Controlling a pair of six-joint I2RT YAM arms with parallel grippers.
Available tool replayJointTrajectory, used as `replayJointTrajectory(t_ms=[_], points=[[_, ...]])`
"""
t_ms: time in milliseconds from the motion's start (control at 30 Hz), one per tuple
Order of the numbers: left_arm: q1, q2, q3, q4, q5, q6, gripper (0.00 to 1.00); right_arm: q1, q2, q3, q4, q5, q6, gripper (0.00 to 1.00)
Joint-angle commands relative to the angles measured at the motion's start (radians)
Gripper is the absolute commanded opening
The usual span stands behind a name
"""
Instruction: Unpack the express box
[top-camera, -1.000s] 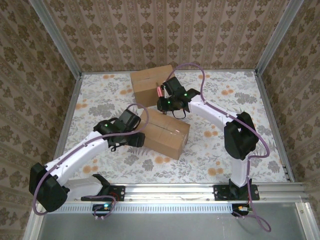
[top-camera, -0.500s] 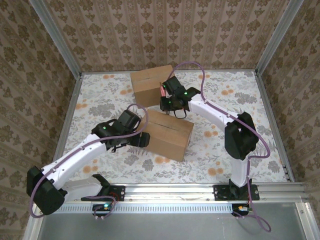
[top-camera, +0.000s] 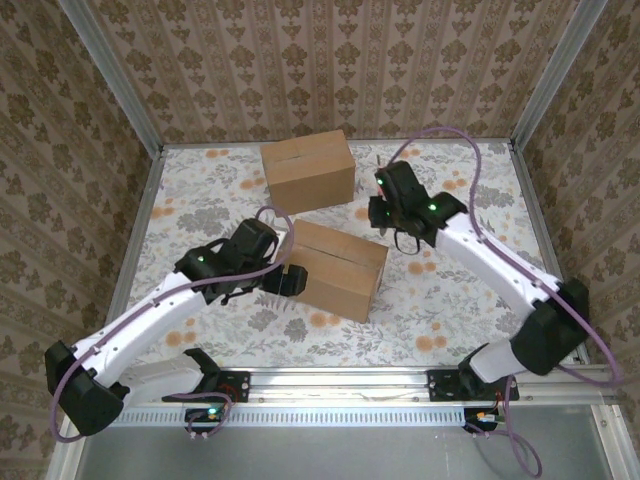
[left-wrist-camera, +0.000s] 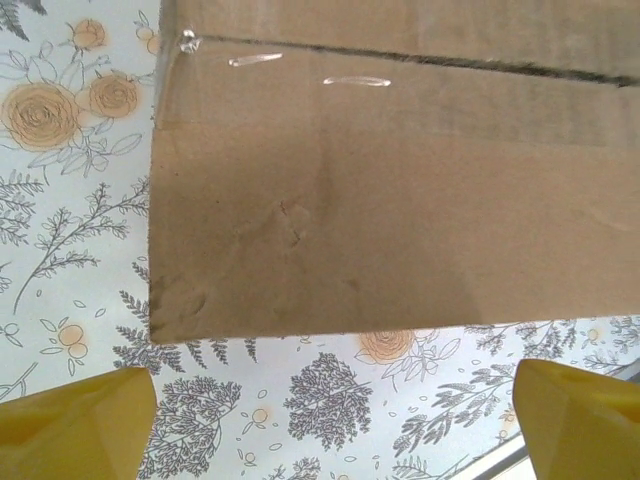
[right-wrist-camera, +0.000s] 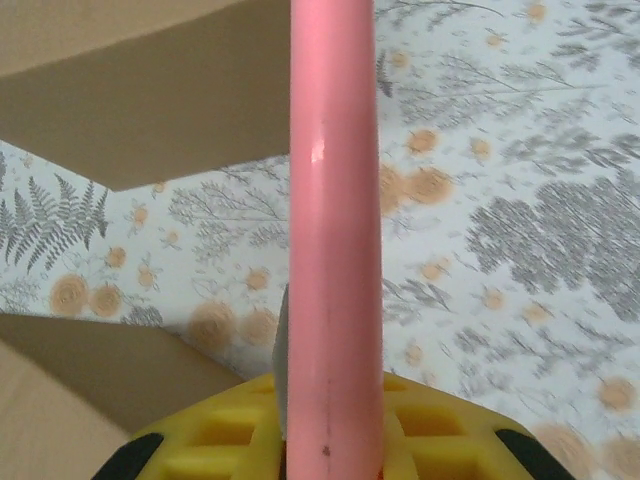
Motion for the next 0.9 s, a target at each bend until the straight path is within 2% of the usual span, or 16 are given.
replayJointTrajectory(t_ms=[0,167,367,633,867], points=[[-0.002,-0.013,0.117,-0.101,-0.047,0.05,0.95,0.001,-0.12,-0.115,-0.041,0.053,0.044,0.0],[0.051,0.031,0.239,-0.14,-0.06,0.105,0.97,0.0,-0.291,-0.286,-0.015,-0.017,0.091,0.0],[0.121,0.117,0.242,0.039,-0.017,0.147,1.0,0.002,-0.435,-0.407,0.011,-0.117,0.137,0.0],[0.135,0.181,0.147,0.354,-0.039,0.158,1.0,0.003,-0.491,-0.455,0.003,-0.122,0.155,0.0],[0.135,0.196,0.069,0.472,-0.062,0.17,1.0,0.003,-0.493,-0.47,0.008,-0.125,0.156,0.0]])
